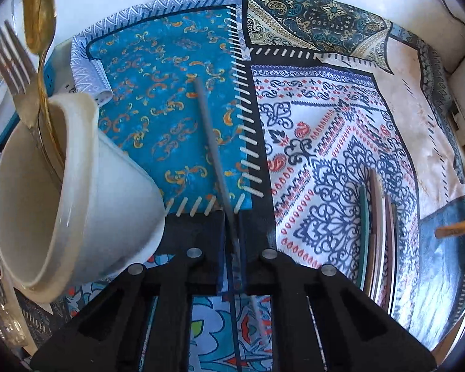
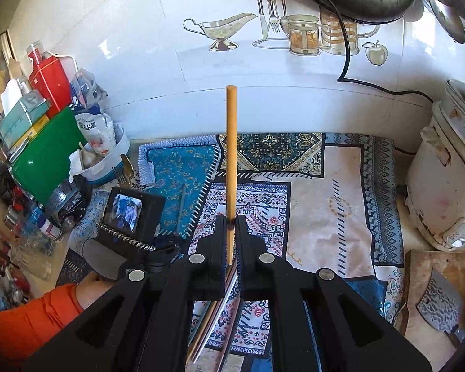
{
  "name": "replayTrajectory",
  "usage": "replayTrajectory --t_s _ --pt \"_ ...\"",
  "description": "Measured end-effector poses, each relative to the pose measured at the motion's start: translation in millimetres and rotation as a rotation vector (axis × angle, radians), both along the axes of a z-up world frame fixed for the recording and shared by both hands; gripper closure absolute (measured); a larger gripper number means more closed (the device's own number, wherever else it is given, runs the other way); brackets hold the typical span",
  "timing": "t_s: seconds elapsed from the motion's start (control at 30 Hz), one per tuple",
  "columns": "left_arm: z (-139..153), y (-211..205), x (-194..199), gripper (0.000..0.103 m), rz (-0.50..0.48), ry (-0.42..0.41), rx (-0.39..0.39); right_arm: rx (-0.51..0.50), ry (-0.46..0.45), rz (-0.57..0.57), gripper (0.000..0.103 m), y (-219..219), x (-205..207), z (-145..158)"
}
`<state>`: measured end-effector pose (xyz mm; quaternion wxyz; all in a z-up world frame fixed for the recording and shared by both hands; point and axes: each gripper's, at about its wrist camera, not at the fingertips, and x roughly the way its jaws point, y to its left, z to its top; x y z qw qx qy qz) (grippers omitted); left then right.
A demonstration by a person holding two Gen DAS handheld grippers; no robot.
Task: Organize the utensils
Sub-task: 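Lift the yellow chopstick with the right tool while the left lifts the grey stick, then carry the yellow chopstick and grey stick over the white cup with both tools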
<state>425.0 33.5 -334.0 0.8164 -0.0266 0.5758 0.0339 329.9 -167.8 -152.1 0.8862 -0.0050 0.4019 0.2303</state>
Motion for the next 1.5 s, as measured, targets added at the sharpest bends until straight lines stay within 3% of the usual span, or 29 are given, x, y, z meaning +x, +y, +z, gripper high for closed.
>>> replayTrajectory --t_s 0.2,0.4,0.5,0.73,0.93,1.03,1.1,1.27,1.5 --pt "0.0 5.2 -50.0 0.099 -0.099 0.057 -0.068 0.006 0.009 0.031 0.098 7.2 3.3 -5.1" --pt "0.6 8.0 -99.1 0.099 -0.227 0.182 -0.143 0.003 0.018 0.058 0.098 13.3 4.2 -10.7" --pt "1.1 4.4 -106.9 0.097 -0.259 0.206 -0.126 0.001 0.022 0.065 0.098 14.4 3.5 -12.0" --pt "2.4 -15.9 -64.1 0.085 -0.24 0.169 -0.078 -0.005 0.016 0.055 0.098 8.4 -2.1 -9.0" --pt "3.0 -31.5 -36.0 0.085 -0.267 0.144 -0.027 -0.002 0.008 0.026 0.098 -3.9 -7.4 -5.1" --pt "3.2 -40.0 -28.3 0.093 -0.279 0.141 0.038 0.003 0.006 0.012 0.098 -8.5 -8.2 -3.8" --pt "1.8 -46.0 -24.5 0.098 -0.28 0.138 0.037 0.007 0.004 0.006 0.098 -10.5 -8.5 -2.9" --pt "2.8 -46.8 -24.0 0.098 -0.247 0.123 0.016 0.007 -0.008 0.007 0.098 -9.5 -9.8 0.5" --pt "44.3 -30.2 -63.7 0.098 -0.21 0.008 -0.009 0.003 -0.025 0.02 0.098 -2.2 -11.2 4.8"
